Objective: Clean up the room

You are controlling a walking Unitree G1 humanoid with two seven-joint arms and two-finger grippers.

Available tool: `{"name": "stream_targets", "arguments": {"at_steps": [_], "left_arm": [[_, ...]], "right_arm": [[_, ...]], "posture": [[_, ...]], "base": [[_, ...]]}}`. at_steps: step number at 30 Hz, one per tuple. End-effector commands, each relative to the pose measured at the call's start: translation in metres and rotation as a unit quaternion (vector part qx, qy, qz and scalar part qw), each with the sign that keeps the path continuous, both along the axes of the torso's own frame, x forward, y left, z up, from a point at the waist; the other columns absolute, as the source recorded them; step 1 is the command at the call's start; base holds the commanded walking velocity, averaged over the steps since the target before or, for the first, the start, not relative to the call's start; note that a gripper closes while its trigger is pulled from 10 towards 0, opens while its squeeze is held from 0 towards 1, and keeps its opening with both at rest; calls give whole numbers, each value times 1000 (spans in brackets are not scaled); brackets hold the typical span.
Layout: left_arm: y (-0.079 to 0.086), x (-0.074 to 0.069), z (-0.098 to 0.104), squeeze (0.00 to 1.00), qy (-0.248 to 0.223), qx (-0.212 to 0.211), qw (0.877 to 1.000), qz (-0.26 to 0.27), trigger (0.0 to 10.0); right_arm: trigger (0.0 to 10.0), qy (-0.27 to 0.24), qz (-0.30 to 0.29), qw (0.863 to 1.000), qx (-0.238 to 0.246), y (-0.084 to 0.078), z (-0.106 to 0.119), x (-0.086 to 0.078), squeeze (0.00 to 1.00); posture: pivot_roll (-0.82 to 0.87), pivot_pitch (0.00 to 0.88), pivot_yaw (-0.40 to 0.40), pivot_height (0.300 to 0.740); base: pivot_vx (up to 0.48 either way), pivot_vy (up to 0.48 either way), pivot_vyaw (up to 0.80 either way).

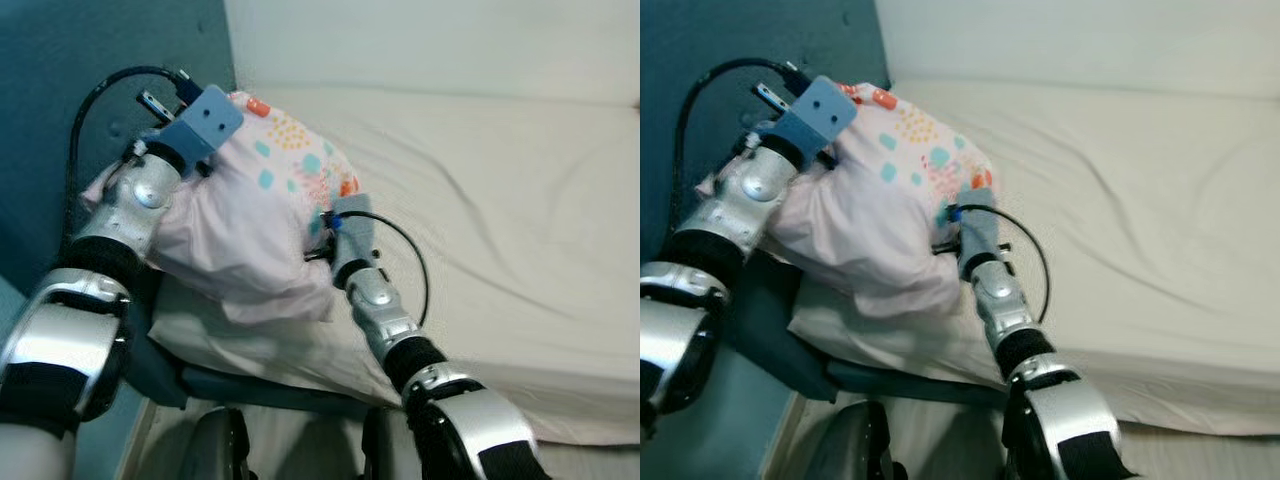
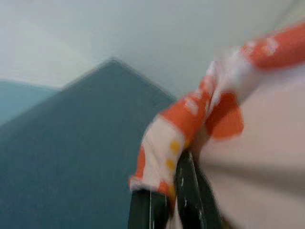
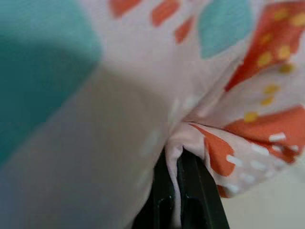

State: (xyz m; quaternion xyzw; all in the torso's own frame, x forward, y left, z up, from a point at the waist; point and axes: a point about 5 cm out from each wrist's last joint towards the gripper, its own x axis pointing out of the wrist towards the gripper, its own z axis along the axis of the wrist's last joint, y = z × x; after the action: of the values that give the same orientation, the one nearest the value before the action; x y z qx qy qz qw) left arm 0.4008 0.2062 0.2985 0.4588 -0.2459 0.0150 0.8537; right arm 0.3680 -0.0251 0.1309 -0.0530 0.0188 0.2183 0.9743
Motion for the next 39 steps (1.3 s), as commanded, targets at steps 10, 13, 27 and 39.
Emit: {"name": "stream_targets", "arguments": {"at_steps": [10, 13, 27, 39], "left_arm": [[-19, -20, -118, 0, 176, 3, 981, -85, 10000], [-25, -23, -130, 0, 194, -11, 976, -95, 10000], [-13, -8, 15, 0, -136, -65, 989, -6, 10000], [19, -45, 86, 0, -341, 15, 939, 50, 10000]], "right_arm": [[10000, 280, 7, 951, -128, -24, -118, -61, 0], [10000, 293, -17, 949, -116, -30, -122, -63, 0], [10000, -201, -104, 974, -20, -38, 78, 28, 0], [10000, -234, -37, 968, -80, -11, 57, 11, 0]], "posture": [[75, 239, -59, 607], [75, 239, -59, 607], [63, 232, -51, 607], [71, 239, -60, 607]], "base": [[0, 0, 0], [0, 0, 0], [0, 0, 0], [0, 0, 0]]}}
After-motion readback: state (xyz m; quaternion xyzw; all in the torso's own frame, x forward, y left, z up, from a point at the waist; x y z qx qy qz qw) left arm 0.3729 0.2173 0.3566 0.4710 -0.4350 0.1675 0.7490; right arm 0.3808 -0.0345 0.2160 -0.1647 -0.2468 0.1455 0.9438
